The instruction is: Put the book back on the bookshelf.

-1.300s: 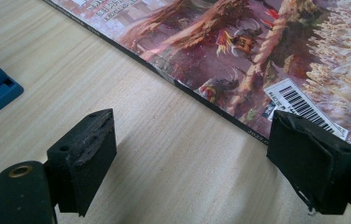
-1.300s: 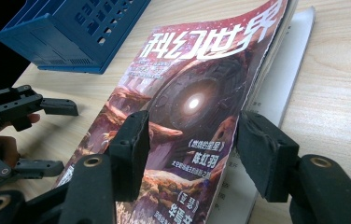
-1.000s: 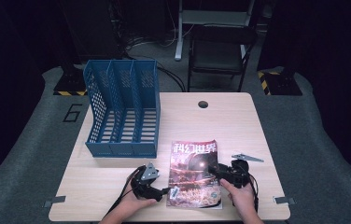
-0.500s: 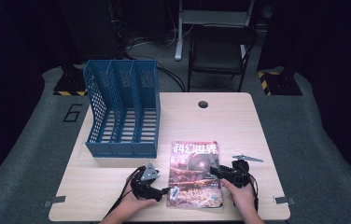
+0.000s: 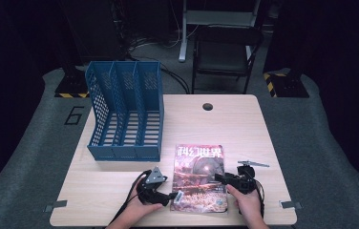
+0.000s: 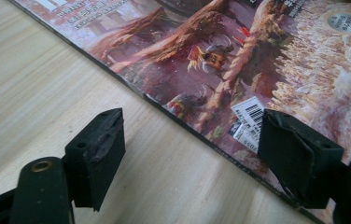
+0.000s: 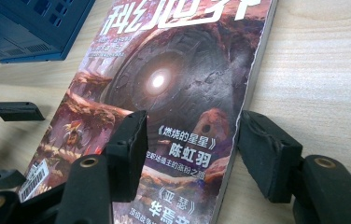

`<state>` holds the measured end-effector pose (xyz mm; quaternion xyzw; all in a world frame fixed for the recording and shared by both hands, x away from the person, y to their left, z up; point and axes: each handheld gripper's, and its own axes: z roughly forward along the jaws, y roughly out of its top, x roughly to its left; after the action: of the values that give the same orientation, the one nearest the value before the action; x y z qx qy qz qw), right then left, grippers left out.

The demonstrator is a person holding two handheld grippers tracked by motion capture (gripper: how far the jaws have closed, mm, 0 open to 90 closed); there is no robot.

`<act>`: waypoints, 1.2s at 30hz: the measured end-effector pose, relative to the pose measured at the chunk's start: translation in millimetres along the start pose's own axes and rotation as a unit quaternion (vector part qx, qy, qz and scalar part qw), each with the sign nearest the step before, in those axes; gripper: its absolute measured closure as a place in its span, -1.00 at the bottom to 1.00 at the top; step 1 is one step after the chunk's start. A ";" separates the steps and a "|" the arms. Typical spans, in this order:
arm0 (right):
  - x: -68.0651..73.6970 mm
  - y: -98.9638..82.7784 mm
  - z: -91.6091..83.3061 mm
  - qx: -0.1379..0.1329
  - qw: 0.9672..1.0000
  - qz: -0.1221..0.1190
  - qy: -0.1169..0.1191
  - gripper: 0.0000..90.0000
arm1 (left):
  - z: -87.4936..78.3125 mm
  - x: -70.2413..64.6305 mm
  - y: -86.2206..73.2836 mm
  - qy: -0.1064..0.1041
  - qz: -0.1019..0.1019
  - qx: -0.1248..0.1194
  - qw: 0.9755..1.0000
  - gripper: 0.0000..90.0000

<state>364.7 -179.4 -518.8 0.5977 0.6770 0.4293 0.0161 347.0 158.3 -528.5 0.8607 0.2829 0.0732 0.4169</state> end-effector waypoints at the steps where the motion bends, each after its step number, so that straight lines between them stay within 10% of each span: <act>1: -0.1 0.1 0.0 0.000 1.000 0.000 -0.001 -0.07 | 0.3 -0.3 0.4 0.002 0.006 0.003 1.000 -0.51; 10: -0.5 3.1 -2.8 0.001 0.999 0.031 0.011 -0.04 | 4.0 -4.0 1.9 -0.005 0.014 0.002 1.000 -0.52; 24: 14.5 7.8 -14.6 -0.025 0.999 -0.024 0.002 0.03 | 4.5 -4.6 3.1 -0.001 0.013 0.006 1.000 -0.52; 29: 26.4 10.2 -17.3 -0.046 0.995 -0.026 0.083 0.08 | 4.9 -4.3 3.0 -0.003 0.013 0.004 1.000 -0.52; 36: 22.3 10.7 -8.6 -0.029 0.998 -0.033 0.051 0.03 | 4.5 -4.0 3.2 -0.003 0.015 0.006 1.000 -0.52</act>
<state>362.3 -166.9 -496.0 0.5511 0.6838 0.4780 0.0128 346.7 151.5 -528.5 0.8677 0.2692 0.0750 0.4112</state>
